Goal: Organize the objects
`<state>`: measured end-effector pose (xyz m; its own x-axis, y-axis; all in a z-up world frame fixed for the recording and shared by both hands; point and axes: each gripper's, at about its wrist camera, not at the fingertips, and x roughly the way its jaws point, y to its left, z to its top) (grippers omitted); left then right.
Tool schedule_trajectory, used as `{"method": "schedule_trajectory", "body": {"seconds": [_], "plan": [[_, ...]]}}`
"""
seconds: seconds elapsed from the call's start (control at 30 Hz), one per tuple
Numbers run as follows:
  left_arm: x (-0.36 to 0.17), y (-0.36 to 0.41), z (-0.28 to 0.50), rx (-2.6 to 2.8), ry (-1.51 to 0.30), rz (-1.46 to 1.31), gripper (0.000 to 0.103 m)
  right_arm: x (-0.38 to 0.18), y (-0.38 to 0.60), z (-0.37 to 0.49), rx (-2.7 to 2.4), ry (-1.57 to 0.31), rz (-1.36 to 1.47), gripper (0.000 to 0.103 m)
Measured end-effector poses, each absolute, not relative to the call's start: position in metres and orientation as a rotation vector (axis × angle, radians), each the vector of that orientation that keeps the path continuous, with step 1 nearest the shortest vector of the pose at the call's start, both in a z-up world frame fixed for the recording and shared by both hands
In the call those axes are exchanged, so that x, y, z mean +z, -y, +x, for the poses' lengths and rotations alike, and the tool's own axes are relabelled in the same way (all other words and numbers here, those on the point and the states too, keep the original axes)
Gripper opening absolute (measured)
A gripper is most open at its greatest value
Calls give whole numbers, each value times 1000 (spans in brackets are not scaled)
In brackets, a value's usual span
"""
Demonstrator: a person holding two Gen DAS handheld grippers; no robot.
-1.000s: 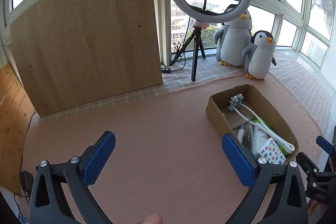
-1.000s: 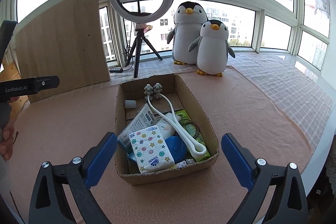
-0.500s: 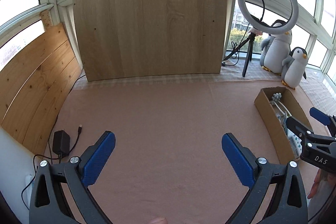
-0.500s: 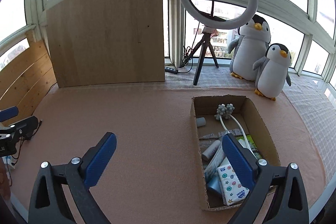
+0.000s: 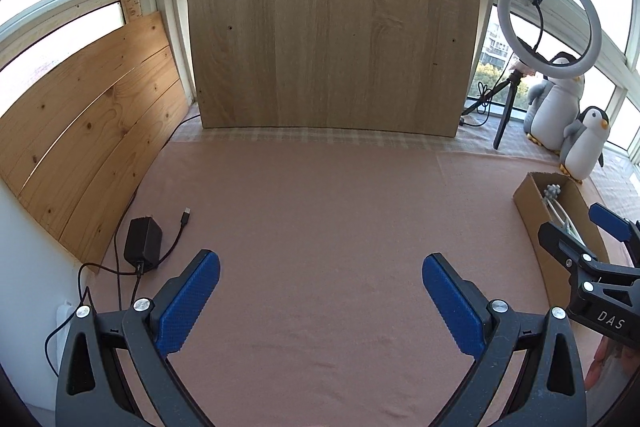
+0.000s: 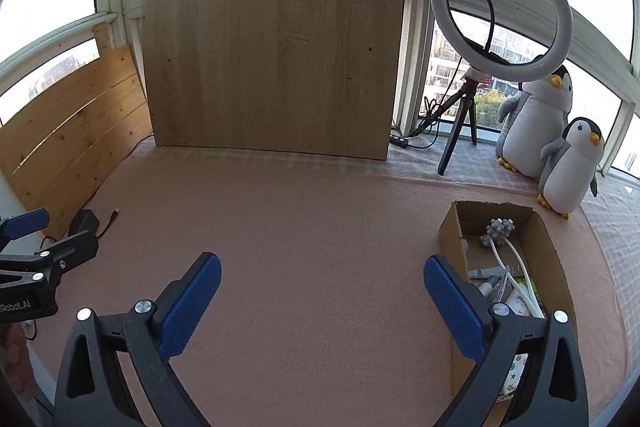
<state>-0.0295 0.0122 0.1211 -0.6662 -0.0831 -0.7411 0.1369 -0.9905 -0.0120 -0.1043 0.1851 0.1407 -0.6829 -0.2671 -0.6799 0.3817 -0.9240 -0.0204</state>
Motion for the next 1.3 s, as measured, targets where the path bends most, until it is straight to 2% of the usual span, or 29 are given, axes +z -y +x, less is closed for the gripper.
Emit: {"method": "schedule_trajectory", "body": {"seconds": [1.3], "plan": [[114, -26, -38, -2750, -67, 1264, 103, 141, -187, -106, -2592, -219, 1034, 100]]}}
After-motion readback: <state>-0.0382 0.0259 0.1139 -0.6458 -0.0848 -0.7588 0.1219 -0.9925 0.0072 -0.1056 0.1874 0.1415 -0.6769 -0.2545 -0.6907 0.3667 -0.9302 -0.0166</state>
